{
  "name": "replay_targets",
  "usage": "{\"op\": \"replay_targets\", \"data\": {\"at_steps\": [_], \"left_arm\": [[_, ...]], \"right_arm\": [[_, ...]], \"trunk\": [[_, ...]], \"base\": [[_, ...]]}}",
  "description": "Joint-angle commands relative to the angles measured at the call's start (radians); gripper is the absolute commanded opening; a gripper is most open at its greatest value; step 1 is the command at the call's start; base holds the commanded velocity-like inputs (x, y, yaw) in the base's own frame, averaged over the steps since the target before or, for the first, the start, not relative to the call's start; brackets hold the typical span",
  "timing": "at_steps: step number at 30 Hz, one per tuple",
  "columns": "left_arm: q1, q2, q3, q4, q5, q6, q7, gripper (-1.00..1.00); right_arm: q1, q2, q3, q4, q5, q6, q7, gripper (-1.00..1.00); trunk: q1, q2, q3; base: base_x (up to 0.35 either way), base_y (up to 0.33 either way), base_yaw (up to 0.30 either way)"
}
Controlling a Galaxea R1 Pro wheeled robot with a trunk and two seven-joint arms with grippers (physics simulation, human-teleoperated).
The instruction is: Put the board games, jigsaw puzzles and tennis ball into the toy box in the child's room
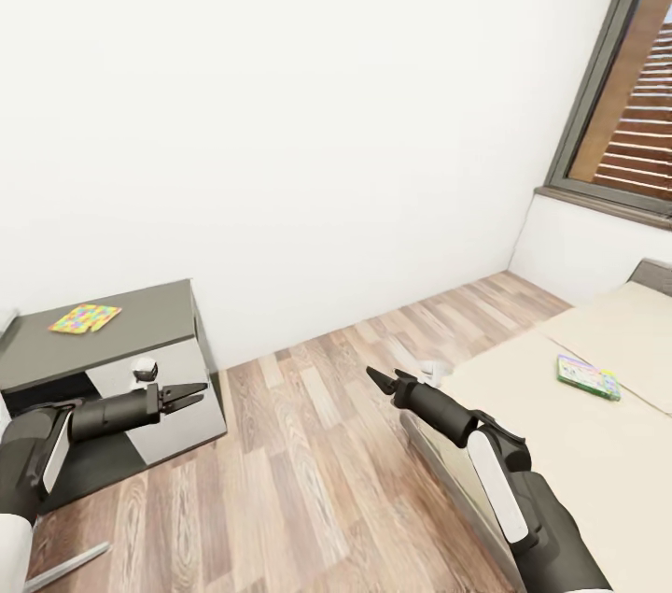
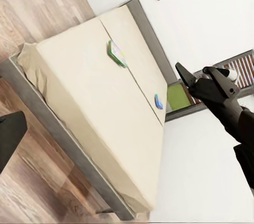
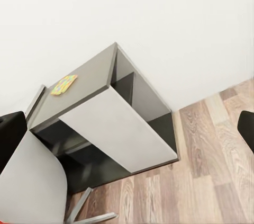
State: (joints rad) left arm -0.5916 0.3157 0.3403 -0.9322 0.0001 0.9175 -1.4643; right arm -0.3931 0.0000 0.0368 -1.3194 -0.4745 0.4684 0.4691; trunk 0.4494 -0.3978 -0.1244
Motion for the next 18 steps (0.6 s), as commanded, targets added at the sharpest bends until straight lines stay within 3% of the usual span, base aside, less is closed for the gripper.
{"op": "replay_targets", "data": {"at_steps": [1,18], "left_arm": [[0.0,0.0,0.001,0.0,0.0,0.011,-0.004,1.0],[0.0,0.0,0.001,0.0,0.0,0.011,-0.004,1.0]], "right_arm": [[-0.001,0.0,0.0,0.0,-0.008,0.007,-0.001,1.0],[-0.001,0.0,0.0,0.0,-0.007,0.007,-0.001,1.0]], "trunk": [[0.001,-0.002,-0.003],[0.001,-0.002,-0.01]], "base": [[0.0,0.0,-0.266],[0.0,0.0,-0.266]]}}
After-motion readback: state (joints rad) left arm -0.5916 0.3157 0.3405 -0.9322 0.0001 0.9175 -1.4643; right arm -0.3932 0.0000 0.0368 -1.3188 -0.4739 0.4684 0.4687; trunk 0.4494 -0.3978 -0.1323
